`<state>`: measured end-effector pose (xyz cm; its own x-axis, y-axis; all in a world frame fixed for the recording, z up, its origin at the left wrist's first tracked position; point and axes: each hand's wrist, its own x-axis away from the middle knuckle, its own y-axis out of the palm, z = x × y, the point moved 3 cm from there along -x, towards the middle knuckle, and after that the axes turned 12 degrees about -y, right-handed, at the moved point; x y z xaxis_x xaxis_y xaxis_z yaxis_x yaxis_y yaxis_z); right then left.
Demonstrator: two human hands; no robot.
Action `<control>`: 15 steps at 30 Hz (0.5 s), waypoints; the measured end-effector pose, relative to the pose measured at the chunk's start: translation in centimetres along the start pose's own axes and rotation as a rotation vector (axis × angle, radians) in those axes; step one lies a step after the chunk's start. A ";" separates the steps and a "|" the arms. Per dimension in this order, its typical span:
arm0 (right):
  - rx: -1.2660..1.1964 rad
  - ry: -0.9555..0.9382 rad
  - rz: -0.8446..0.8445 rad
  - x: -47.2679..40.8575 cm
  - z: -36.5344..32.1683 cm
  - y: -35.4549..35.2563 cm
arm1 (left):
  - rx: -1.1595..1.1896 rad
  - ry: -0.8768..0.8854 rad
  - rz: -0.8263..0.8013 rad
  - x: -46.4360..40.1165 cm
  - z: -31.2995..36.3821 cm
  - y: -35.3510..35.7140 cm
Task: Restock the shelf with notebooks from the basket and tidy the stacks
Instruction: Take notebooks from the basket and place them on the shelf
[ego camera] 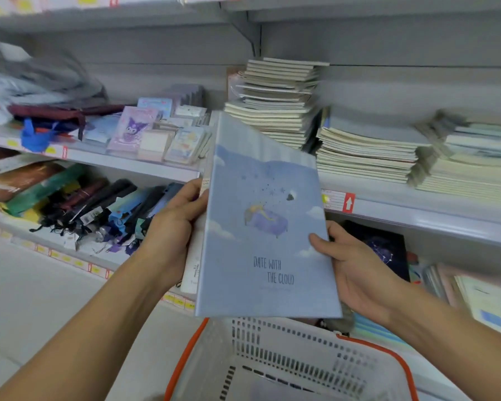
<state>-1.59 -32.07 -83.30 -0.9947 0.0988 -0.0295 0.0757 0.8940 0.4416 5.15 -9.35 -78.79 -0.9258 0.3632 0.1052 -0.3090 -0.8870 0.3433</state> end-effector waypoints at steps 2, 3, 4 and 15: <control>-0.005 -0.046 0.014 0.0 -0.8 -0.2 | 0.023 -0.016 0.014 -0.8 -0.2 0.5; -0.001 -0.082 0.034 0.0 -1.2 -0.4 | 0.022 -0.039 0.013 -1.1 -0.1 1.0; 0.015 -0.129 0.071 -0.1 -1.7 -0.6 | 0.005 -0.051 0.000 -1.4 0.1 1.6; 0.153 -0.557 0.279 -0.2 -7.8 -4.7 | -0.385 0.166 -0.171 -1.5 -2.3 8.0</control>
<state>-2.25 -39.74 -78.42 -0.7539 0.5122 -0.4115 0.3768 0.8501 0.3678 3.57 -17.64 -78.31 -0.8672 0.4907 -0.0847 -0.4897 -0.8713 -0.0329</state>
